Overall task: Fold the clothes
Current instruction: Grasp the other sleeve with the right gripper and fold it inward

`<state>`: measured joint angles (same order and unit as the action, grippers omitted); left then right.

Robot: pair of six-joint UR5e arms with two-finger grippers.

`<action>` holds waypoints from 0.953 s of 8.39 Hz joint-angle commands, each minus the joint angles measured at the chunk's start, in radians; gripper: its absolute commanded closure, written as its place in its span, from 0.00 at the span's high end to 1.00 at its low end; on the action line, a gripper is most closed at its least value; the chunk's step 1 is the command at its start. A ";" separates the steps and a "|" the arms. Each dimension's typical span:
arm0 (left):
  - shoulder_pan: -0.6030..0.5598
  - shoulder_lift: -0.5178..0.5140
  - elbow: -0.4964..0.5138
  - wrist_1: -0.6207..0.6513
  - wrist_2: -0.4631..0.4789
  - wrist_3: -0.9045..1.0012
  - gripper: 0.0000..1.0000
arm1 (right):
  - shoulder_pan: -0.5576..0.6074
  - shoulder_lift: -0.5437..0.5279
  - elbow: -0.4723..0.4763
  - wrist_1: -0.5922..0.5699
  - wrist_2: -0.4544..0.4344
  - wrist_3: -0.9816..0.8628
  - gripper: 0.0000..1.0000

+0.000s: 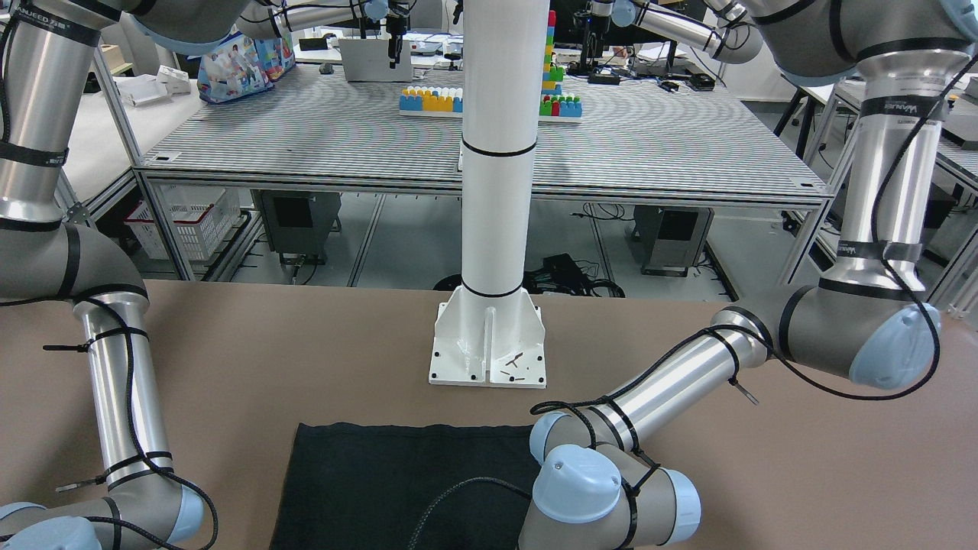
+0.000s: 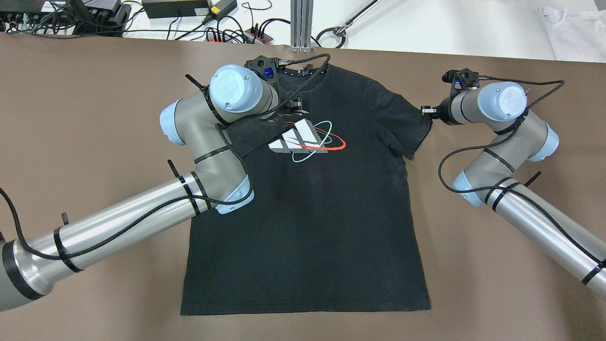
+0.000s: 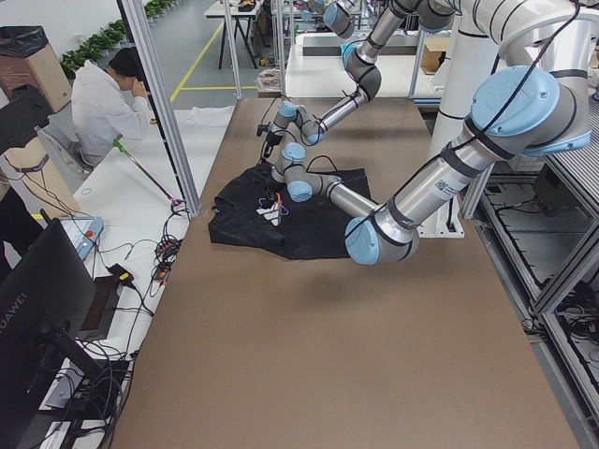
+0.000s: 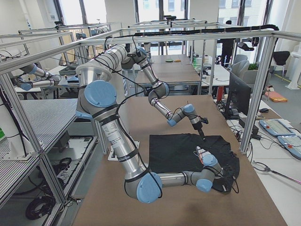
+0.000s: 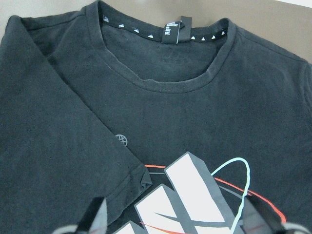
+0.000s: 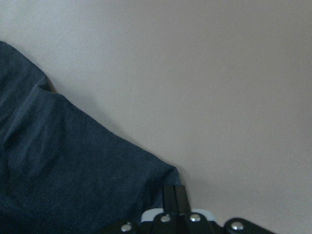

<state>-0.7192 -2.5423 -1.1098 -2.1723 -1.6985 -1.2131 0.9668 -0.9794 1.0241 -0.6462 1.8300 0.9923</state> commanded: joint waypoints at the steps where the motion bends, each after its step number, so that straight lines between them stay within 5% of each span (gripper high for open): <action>1: -0.014 0.008 -0.005 -0.007 -0.006 0.049 1.00 | 0.001 0.021 0.100 -0.108 0.000 0.009 0.00; 6: -0.071 0.102 0.001 -0.118 -0.062 0.150 1.00 | -0.109 0.235 0.149 -0.375 -0.023 0.220 0.00; 8: -0.074 0.106 0.001 -0.119 -0.064 0.153 1.00 | -0.176 0.306 0.146 -0.464 -0.119 0.282 0.00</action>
<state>-0.7854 -2.4424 -1.1099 -2.2886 -1.7543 -1.0692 0.8528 -0.7416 1.1727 -1.0304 1.7857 1.2124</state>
